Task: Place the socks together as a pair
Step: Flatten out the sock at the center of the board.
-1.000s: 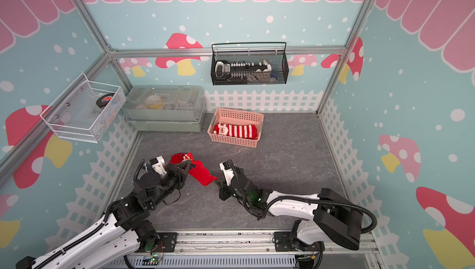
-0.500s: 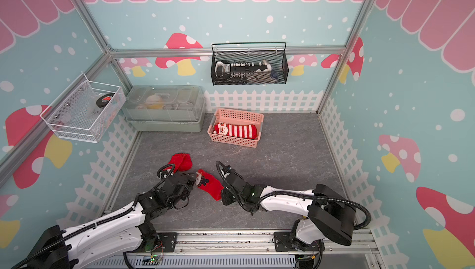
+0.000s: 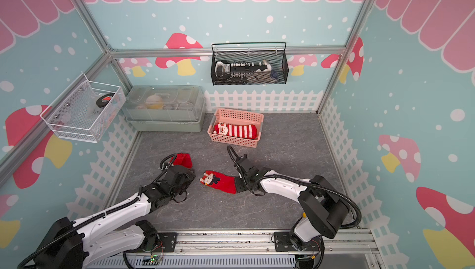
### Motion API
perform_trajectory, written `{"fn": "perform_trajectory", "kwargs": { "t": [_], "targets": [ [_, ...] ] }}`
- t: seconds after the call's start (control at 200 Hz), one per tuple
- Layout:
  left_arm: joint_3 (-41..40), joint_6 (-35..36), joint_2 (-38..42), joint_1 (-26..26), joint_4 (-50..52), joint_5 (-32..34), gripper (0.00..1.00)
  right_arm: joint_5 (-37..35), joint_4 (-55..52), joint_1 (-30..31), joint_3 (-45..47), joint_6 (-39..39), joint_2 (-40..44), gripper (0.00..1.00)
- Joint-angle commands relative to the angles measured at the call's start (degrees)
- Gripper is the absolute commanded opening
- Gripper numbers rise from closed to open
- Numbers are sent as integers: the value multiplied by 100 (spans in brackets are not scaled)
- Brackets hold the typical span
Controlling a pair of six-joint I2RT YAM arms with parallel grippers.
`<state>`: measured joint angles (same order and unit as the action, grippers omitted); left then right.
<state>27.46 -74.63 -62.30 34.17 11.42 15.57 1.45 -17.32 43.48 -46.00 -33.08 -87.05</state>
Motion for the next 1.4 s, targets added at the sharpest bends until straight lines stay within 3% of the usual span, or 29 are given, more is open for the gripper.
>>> {"fn": "perform_trajectory", "kwargs": {
  "t": [0.0,0.075,0.165,0.24,0.5,0.71,0.836,0.991,1.256,1.396],
  "targets": [
    [317,884,-314,-226,167,-863,54,-487,-779,-325,-459,809,-277,8],
    [441,1201,-512,-267,177,-1085,54,-901,-1057,-512,-678,994,-407,22],
    [655,1627,-733,-271,271,-1271,55,-1221,-1176,-650,-727,968,-317,52],
    [771,1879,-897,-271,299,-1412,57,-1305,-1145,-664,-668,814,-64,57],
    [953,2567,-1509,-271,232,-1792,57,-496,-77,-663,324,13,889,55],
    [920,2756,-1996,-271,-252,-2210,55,257,659,-660,497,-402,498,36],
    [925,2786,-2218,-272,-430,-2407,50,354,947,-666,529,-515,329,31],
    [912,2791,-2277,-273,-447,-2374,39,165,959,-664,443,-471,92,29],
    [827,2840,-2167,-267,-310,-2235,0,-334,743,-665,399,-331,-330,27],
    [704,2852,-1900,-256,-266,-2134,0,-525,594,-657,452,-276,-241,27]
  ]
}}
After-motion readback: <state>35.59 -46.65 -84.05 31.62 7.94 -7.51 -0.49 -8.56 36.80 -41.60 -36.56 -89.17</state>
